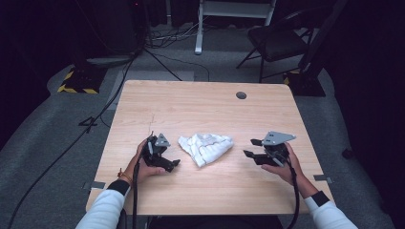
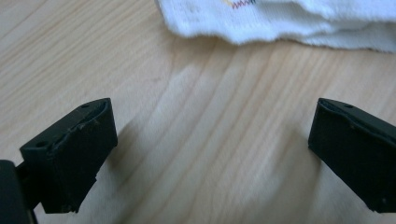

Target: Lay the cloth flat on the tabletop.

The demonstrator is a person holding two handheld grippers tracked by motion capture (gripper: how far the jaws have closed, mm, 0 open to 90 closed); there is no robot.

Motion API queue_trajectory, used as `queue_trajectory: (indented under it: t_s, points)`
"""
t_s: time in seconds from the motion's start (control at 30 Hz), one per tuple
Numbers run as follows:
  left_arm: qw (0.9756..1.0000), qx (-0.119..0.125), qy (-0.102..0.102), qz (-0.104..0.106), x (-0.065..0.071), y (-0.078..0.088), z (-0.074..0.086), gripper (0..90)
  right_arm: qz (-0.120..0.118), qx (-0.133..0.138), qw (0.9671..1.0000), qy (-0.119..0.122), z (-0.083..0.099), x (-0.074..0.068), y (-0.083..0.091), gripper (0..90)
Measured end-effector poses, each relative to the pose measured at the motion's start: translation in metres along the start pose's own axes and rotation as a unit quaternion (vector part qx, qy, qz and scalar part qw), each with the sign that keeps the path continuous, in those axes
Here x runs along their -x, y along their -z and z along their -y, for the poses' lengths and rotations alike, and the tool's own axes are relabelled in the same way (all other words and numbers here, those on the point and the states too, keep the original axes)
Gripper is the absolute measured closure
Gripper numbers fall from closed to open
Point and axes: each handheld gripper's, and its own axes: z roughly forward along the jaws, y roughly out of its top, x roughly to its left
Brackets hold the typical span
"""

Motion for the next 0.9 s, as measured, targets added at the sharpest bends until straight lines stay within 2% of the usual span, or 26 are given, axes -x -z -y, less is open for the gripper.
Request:
queue_trajectory:
  t_s: [0.2, 0.27, 0.33, 0.47, 0.5, 0.57, 0.63, 0.67, 0.77, 0.83, 0.9]
  points:
    - [1.0, 0.001, 0.005, -0.002, -0.005, -0.014, -0.016, 2.0, -0.023, -0.006, 0.9995, 0.02, -0.02, -0.021, -0.043, 42.0]
    - [1.0, 0.006, 0.002, -0.001, -0.006, -0.018, -0.021, 4.0, -0.032, -0.013, 0.999, 0.027, -0.025, -0.03, -0.056, 38.5]
    - [0.9999, 0.012, -0.008, 0.006, -0.006, -0.02, -0.024, 8.4, -0.024, -0.018, 0.9989, 0.036, -0.031, -0.037, -0.068, 36.6]
    - [0.9997, 0.017, -0.01, 0.01, -0.006, -0.024, -0.029, 16.3, -0.022, -0.02, 0.9991, 0.031, -0.035, -0.039, -0.08, 35.9]
    - [0.9995, 0.023, -0.016, 0.017, -0.006, -0.026, -0.032, 19.1, -0.017, -0.024, 0.9991, 0.029, -0.035, -0.038, -0.085, 37.3]
    - [0.9991, 0.028, -0.024, 0.023, -0.005, -0.026, -0.033, 33.1, -0.012, -0.03, 0.999, 0.03, -0.033, -0.036, -0.087, 42.5]
    - [0.9973, 0.036, -0.043, 0.049, -0.003, -0.025, -0.034, 45.4, 0.002, -0.039, 0.9985, 0.037, -0.03, -0.034, -0.086, 52.1]
    - [0.9969, 0.034, -0.049, 0.051, -0.002, -0.024, -0.034, 53.9, 0.001, -0.039, 0.9985, 0.039, -0.028, -0.033, -0.085, 55.7]
    - [0.9964, 0.029, -0.056, 0.057, 0.0, -0.022, -0.034, 71.2, -0.001, -0.044, 0.9979, 0.047, -0.025, -0.03, -0.081, 67.2]
    - [0.996, 0.025, -0.063, 0.059, 0.003, -0.019, -0.033, 75.7, -0.002, -0.043, 0.9978, 0.05, -0.023, -0.028, -0.076, 74.3]
    - [0.9947, 0.023, -0.074, 0.067, 0.008, -0.016, -0.031, 80.0, 0.013, -0.043, 0.9977, 0.05, -0.02, -0.026, -0.071, 76.8]
